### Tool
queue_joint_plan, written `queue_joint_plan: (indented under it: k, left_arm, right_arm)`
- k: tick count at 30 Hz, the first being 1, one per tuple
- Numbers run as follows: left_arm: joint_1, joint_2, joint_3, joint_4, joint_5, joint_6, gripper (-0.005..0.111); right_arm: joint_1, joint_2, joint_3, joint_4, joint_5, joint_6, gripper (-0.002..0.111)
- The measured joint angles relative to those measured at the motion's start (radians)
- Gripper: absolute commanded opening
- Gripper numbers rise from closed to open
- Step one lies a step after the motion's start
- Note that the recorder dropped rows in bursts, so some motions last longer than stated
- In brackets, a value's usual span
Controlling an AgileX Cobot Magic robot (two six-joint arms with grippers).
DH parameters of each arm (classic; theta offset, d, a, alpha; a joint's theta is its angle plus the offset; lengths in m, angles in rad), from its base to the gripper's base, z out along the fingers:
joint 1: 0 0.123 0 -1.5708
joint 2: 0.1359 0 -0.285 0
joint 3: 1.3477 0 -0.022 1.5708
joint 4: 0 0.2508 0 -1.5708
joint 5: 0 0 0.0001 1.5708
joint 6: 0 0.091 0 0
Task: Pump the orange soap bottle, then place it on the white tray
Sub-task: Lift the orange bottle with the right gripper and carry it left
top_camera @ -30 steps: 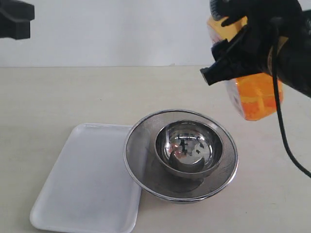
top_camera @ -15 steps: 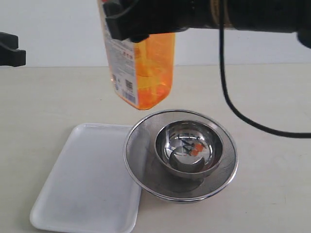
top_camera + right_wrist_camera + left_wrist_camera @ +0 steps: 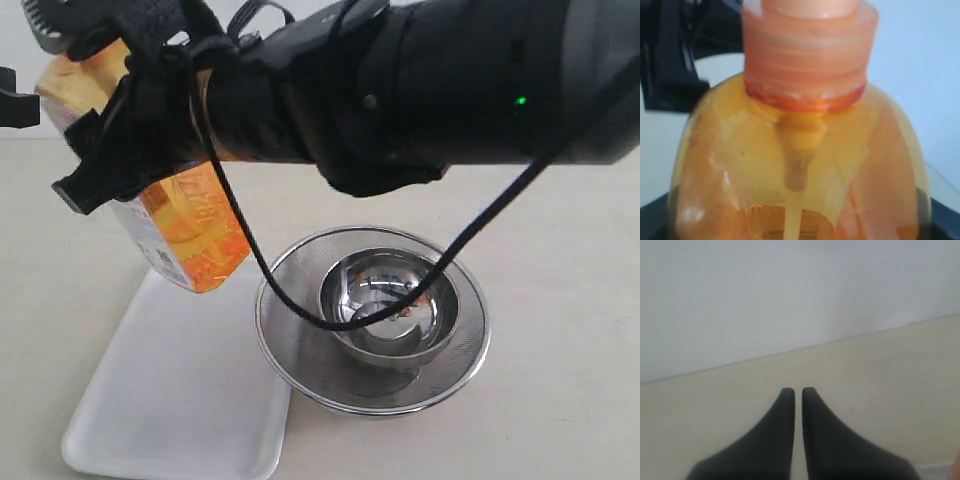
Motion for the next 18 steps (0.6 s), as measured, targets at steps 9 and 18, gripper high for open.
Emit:
queue_joint_plan:
  k: [9,18]
  left_arm:
    - [0.0,-0.306,0.195,-0.108,0.339,-0.02,0.005]
    - [0.0,-0.478,0.291,-0.237,0.402,0.105,0.005]
  right_arm:
    - [0.015,0.079,-0.002,-0.007,-0.04,0.016,0.0]
    - [0.015,0.129,-0.002,-0.007,-0.041,0.029,0.0]
